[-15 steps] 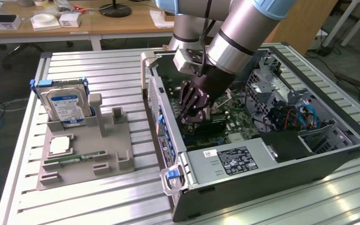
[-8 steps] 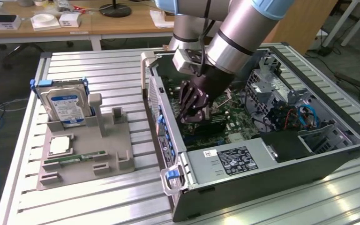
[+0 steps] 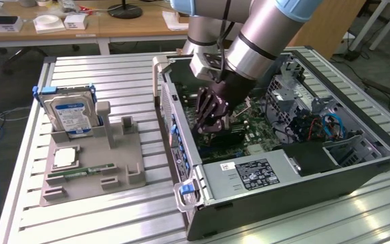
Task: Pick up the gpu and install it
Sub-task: 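Press down on the gpu until it lock into place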
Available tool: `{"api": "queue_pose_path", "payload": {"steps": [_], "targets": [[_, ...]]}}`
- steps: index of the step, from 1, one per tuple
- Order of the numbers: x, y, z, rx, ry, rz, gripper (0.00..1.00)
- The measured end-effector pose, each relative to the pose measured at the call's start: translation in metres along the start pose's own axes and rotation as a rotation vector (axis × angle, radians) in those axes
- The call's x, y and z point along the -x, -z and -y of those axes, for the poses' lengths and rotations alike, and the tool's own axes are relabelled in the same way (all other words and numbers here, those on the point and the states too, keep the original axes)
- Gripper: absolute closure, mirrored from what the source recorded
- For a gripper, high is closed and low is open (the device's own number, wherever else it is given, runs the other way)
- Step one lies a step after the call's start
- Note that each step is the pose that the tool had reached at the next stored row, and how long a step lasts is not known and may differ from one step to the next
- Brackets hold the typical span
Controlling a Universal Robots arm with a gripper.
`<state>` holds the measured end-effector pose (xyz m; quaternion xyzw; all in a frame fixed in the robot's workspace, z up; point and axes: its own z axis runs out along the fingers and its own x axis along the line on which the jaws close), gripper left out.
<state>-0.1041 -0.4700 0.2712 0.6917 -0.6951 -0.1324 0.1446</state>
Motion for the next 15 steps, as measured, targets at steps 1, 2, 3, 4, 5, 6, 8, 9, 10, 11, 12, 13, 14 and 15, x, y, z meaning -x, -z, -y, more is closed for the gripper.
{"api": "queue_pose_path", "payload": {"steps": [1, 2, 3, 4, 5, 6, 8, 9, 10, 11, 12, 13, 14, 15], "targets": [[0.0, 0.0006, 0.0018, 0.0001, 0.0, 0.0, 0.9], [0.0, 0.0013, 0.0036, 0.0001, 0.0, -0.0001, 0.9], [0.0, 0.0019, 0.0052, 0.0001, 0.0, 0.0, 0.9], [0.0, 0.0025, 0.0073, 0.0001, 0.0, 0.0, 0.9], [0.0, 0.0032, 0.0091, 0.0001, 0.0, 0.0, 0.9], [0.0, 0.0038, 0.0108, 0.0001, 0.0, -0.0001, 0.9], [0.0, 0.0043, 0.0129, 0.0, 0.0, 0.0, 0.9], [0.0, 0.0044, 0.013, 0.0001, 0.0, -0.0001, 0.9], [0.0, 0.0044, 0.013, 0.0001, 0.0, -0.0001, 0.9], [0.0, 0.0044, 0.013, 0.0001, 0.0, -0.0001, 0.9], [0.0, 0.0044, 0.013, 0.0001, 0.0, 0.0, 0.9], [0.0, 0.0044, 0.013, 0.0001, 0.0, 0.0, 0.9], [0.0, 0.0044, 0.013, 0.0001, 0.0, 0.0, 0.9], [0.0, 0.0044, 0.013, 0.0001, 0.0, -0.0001, 0.9]]}}
